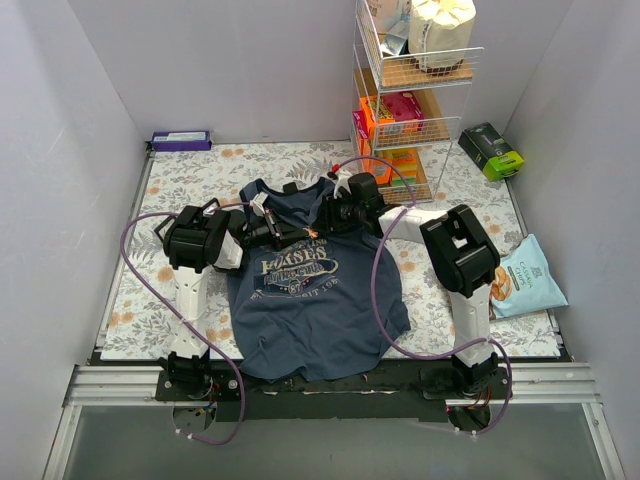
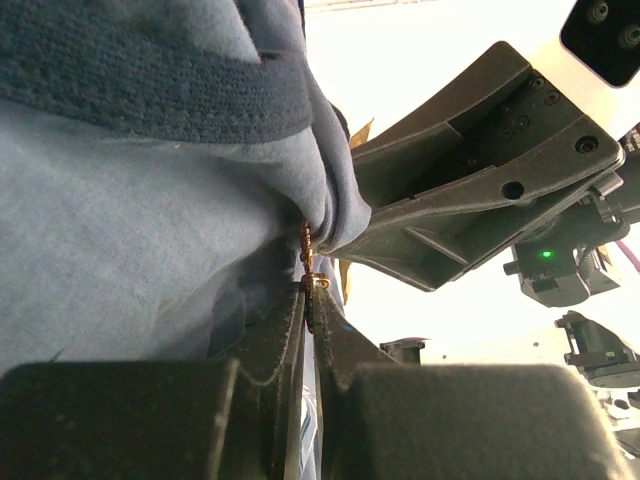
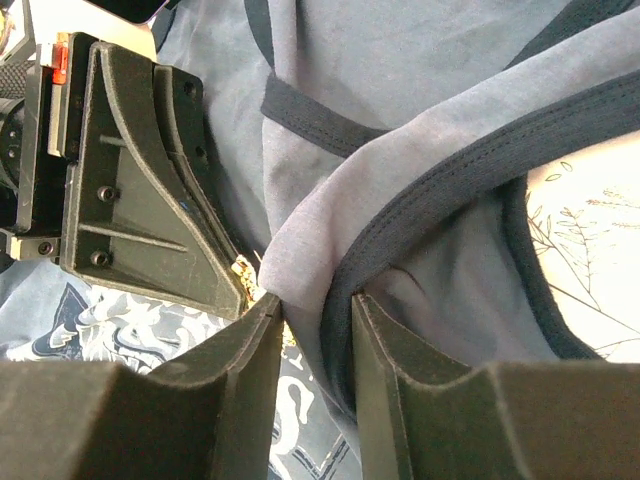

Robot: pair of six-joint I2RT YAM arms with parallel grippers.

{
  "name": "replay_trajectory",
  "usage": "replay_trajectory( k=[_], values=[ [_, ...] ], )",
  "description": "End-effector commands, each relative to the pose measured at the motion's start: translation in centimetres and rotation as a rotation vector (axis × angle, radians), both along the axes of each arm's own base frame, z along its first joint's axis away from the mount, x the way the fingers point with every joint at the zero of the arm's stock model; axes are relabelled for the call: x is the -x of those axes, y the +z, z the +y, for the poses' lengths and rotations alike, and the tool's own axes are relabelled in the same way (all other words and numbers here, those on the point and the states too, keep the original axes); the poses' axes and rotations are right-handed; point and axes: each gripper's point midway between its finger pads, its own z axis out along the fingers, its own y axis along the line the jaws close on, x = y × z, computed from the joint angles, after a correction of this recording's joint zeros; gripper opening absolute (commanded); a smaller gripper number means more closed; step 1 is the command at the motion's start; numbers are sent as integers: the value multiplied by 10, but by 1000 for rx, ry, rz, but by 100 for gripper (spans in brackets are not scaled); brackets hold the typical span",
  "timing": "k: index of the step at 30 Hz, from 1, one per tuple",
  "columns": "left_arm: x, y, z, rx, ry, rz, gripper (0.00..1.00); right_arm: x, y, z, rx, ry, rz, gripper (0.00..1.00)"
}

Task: Pin the brooch onto the clothing
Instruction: Pin the brooch to the clothes.

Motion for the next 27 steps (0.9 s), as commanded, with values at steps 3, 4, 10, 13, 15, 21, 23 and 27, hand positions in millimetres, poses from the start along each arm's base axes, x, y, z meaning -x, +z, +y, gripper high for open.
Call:
replay_trajectory(
  k=[3,4,10,13,15,21,23,27],
  values=[
    [5,70,-1,144,-36,-176,0,-10,3,-21,69,-106,-35,32],
    [6,70,-1,144,-36,-178,0,-11,3,-23,72,-114,-35,31],
    [5,70,-2,127,-44,-198,0,-10,1,-31,76,-131,-25,28],
    [4,67,-2,107,-46,-198,0,-7,4,-26,53,-98,-25,28],
    [4,66,-2,104,-48,-195,0,-3,7,-20,29,-64,-23,31],
    [5,65,-2,102,-53,-196,0,-7,5,-31,54,-105,-12,40],
    [6,66,-3,99,-71,-209,0,-4,12,-33,7,-85,-10,45],
    [8,60,-5,88,-107,-223,0,1,29,-27,-74,-35,-13,56]
  ],
)
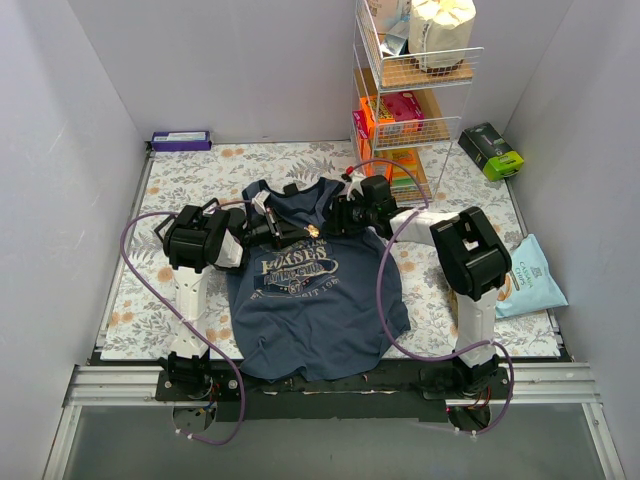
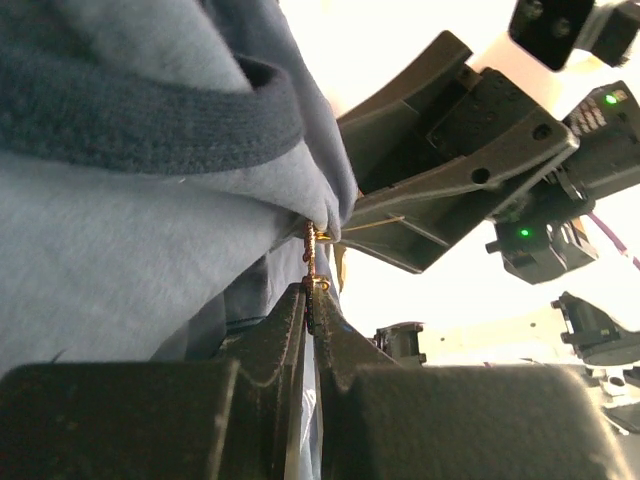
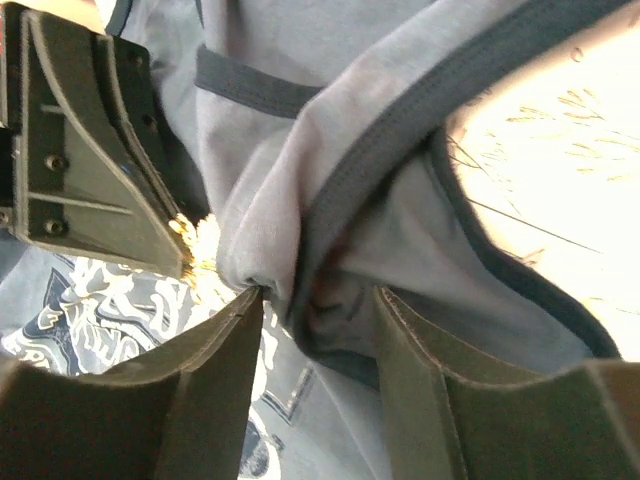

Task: Pin the brooch onto the clothing
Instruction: Pin the brooch to the clothes.

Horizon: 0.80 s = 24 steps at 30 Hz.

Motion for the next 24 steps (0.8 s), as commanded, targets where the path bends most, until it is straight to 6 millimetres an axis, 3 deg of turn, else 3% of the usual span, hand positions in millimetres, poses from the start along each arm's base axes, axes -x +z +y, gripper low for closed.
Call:
replay_trajectory(
  k=[1,12,24],
  values=[
    [4,56,-3,83,-80,-220,0,-4,32,0,-98,29,-40,57],
    [6,41,-4,43,-126,-233,0,-5,45,14,-248,74,-6,62],
    [6,42,-5,50,-134,-238,0,-7,28,19,-261,82,33,59]
  ],
)
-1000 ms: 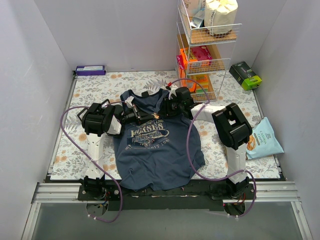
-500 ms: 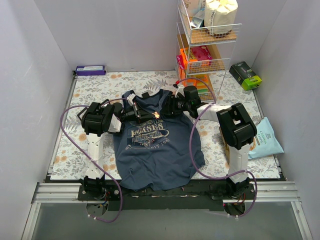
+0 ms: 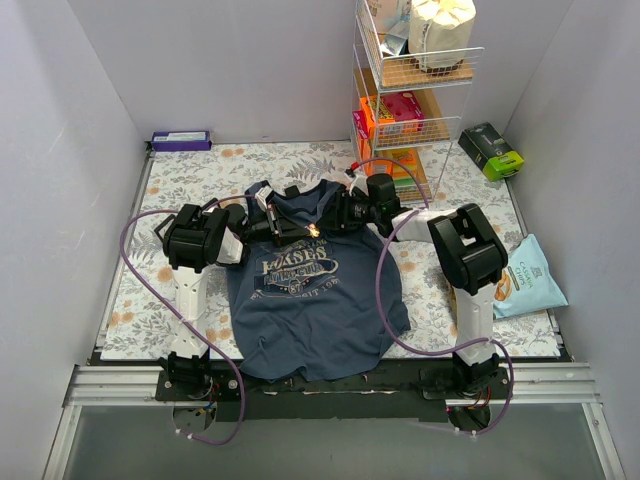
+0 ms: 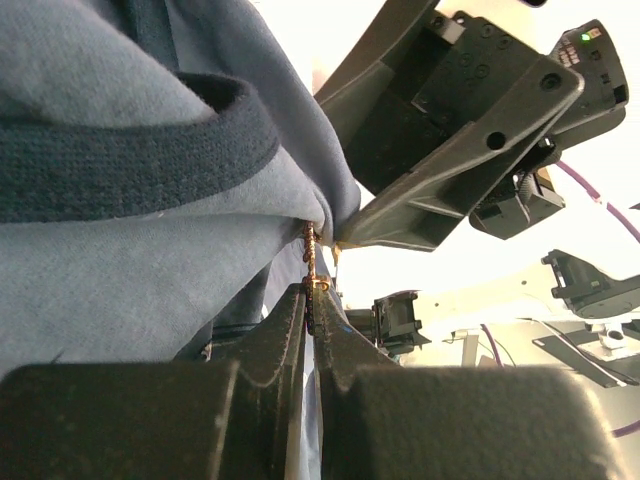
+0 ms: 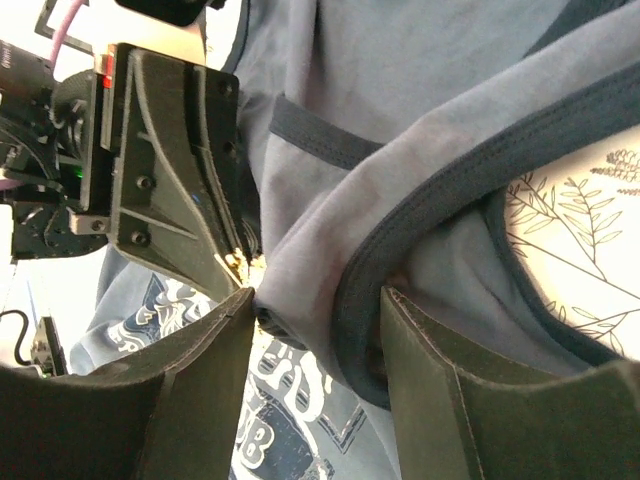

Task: Pin the brooch onto the clothing
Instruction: Pin the brooch to the clothes.

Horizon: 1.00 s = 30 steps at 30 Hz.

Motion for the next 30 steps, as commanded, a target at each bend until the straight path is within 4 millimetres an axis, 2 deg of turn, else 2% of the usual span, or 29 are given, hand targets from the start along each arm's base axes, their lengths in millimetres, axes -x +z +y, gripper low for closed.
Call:
replay_trajectory(
  k=[1,12,21,30],
  values=[
    [2,29,-2,41,-37,-180,0,-8,3,7,-41,15,-20,59],
    [2,28,-2,45,-39,-177,0,-11,-5,9,-40,6,-5,58],
    [1,29,-2,48,-41,-173,0,-6,-12,11,-32,20,13,57],
    [-3,21,-3,46,-32,-98,0,-1,-12,10,-33,32,17,57]
  ],
)
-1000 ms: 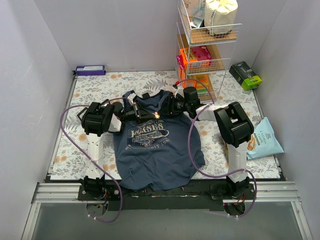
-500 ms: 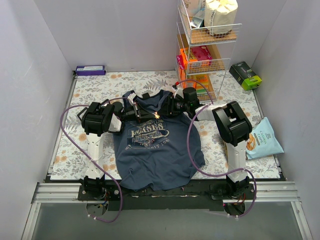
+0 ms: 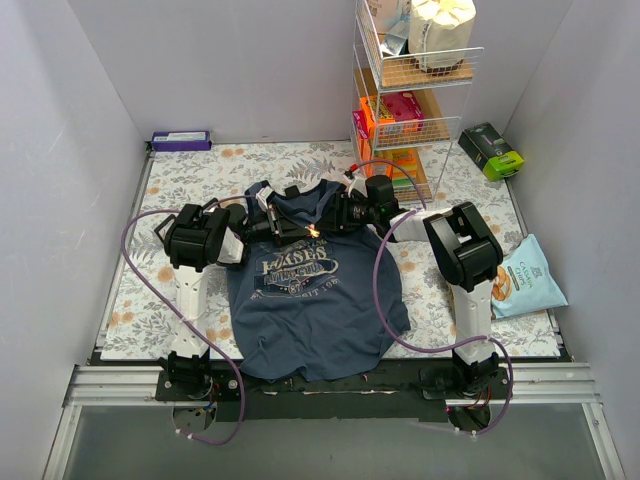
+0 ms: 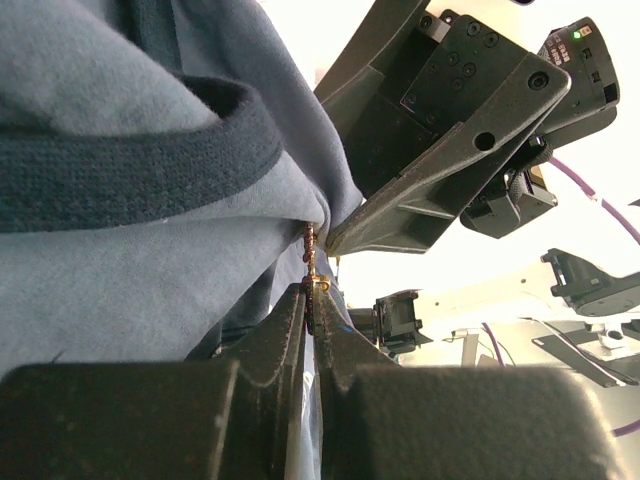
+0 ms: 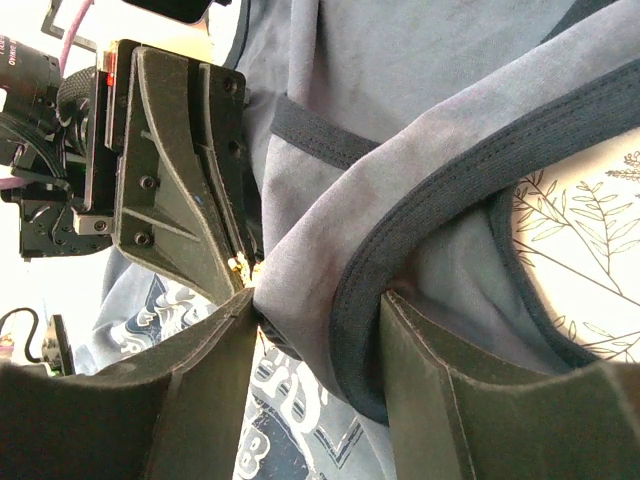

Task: Pin the brooch onto the clothing
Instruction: Pin the brooch to the clothes.

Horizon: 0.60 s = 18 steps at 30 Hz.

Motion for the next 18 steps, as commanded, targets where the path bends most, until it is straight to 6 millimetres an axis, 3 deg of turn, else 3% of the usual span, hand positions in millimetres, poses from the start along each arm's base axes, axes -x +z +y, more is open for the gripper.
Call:
replay_trajectory(
  k=[1,18],
  values=[
    [-2,22,-3,40,-25,-83,0,-2,0,5,-7,14,-17,57],
    [-10,8,-3,-4,-13,0,0,0,-10,3,18,20,4,57]
  ],
)
